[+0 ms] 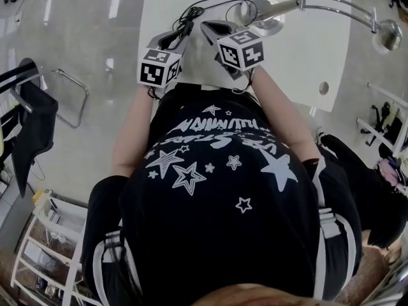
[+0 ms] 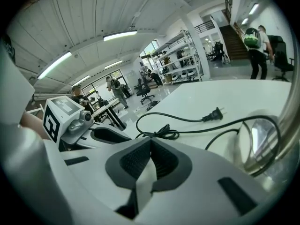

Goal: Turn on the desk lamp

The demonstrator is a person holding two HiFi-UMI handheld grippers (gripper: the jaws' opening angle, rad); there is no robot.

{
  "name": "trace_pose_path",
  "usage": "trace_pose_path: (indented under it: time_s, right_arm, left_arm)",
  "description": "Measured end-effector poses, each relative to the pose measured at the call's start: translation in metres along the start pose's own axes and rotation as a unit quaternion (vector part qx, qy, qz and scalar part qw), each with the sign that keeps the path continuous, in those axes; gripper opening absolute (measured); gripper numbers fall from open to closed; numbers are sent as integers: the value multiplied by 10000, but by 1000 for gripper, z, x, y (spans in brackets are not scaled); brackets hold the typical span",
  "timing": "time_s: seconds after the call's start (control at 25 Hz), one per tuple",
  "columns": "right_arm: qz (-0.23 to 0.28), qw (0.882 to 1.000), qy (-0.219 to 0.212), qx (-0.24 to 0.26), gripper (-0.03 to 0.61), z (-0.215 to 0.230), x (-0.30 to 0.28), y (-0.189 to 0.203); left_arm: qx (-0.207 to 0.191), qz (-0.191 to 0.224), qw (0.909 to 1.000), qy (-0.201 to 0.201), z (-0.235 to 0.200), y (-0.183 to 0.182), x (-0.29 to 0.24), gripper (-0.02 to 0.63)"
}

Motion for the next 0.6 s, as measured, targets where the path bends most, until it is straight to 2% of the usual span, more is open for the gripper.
trace_pose_path:
  time_s: [0.2, 0.4, 0.6]
  right_arm:
    - [-186, 9997, -162, 80, 5, -5, -9, 5]
    - [-430, 9985, -308, 121, 5, -12, -15, 12]
    - [-513, 9981, -346, 42, 5, -13, -21, 16]
  left_arm:
    - [-34, -93, 9999, 130, 2, 1, -6, 81]
    - [-281, -174, 9994, 41, 5, 5, -9, 81]
    - [-140, -106, 9998, -57, 0, 3, -10, 81]
Point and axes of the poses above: the fingertips, and each gripper's own axes: x backward along the fingers, z to its right, y out of its underside, the point moved 2 cm from there along x, backward along the fingers, and after that the axes turned 7 degrees about x, right-handed, at the moved point
